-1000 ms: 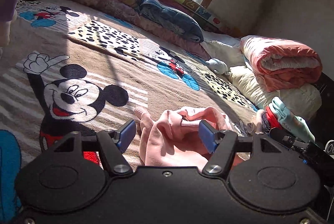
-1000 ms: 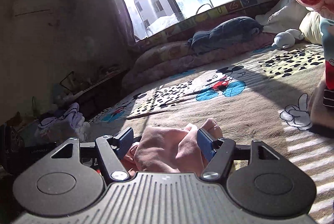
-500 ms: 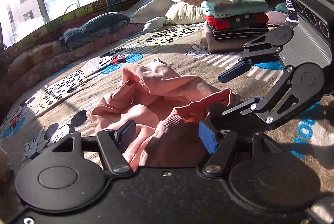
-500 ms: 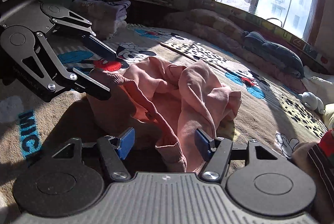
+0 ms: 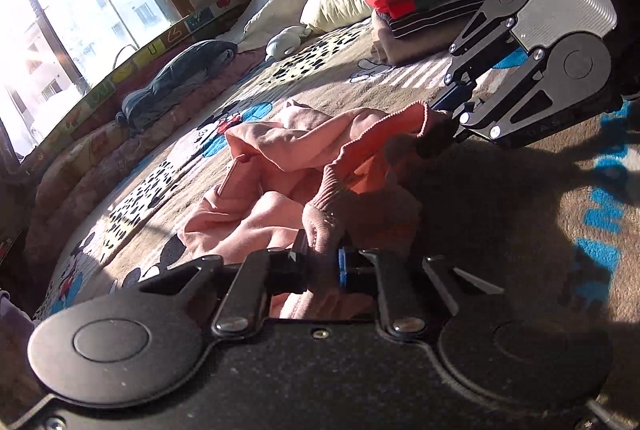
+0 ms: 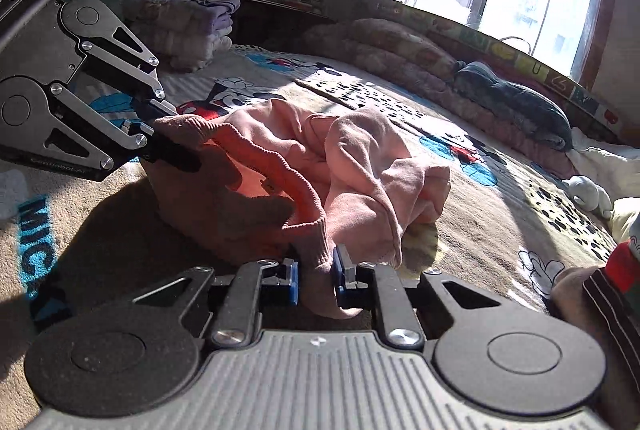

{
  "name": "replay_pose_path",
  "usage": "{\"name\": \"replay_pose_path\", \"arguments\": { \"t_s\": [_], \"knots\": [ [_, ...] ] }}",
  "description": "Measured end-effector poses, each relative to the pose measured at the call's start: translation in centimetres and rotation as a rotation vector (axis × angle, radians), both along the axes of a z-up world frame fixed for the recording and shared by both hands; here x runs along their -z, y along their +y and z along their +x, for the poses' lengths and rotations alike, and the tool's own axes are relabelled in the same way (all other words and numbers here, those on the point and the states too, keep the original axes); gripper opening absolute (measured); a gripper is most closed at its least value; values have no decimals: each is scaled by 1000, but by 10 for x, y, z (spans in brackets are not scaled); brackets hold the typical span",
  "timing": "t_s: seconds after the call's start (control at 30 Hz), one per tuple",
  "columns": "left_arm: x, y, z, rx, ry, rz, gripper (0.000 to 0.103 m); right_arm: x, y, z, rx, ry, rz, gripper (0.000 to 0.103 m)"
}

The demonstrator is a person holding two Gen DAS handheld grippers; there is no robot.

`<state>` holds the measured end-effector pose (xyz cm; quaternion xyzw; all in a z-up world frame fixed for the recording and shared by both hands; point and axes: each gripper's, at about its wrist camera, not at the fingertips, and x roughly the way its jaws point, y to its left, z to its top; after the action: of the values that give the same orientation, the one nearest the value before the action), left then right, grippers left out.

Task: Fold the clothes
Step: 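Lay the sweatshirt flat on the rug with both tools and release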

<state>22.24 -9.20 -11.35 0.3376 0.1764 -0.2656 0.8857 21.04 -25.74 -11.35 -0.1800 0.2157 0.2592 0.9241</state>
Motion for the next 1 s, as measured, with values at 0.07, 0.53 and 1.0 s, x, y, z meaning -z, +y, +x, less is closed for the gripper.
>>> {"name": "replay_pose_path", "arguments": {
  "t_s": [0.07,0.53,1.0],
  "knots": [
    [0,0,-14,-12,-34,19,11,-2,5,-14,4,-13,-2,16],
    [24,3,-115,92,-219,296,11,-9,33,-123,-21,-89,-156,13],
    [66,42,-166,133,-281,491,4,19,47,-164,-52,-105,-329,13]
  ]
}}
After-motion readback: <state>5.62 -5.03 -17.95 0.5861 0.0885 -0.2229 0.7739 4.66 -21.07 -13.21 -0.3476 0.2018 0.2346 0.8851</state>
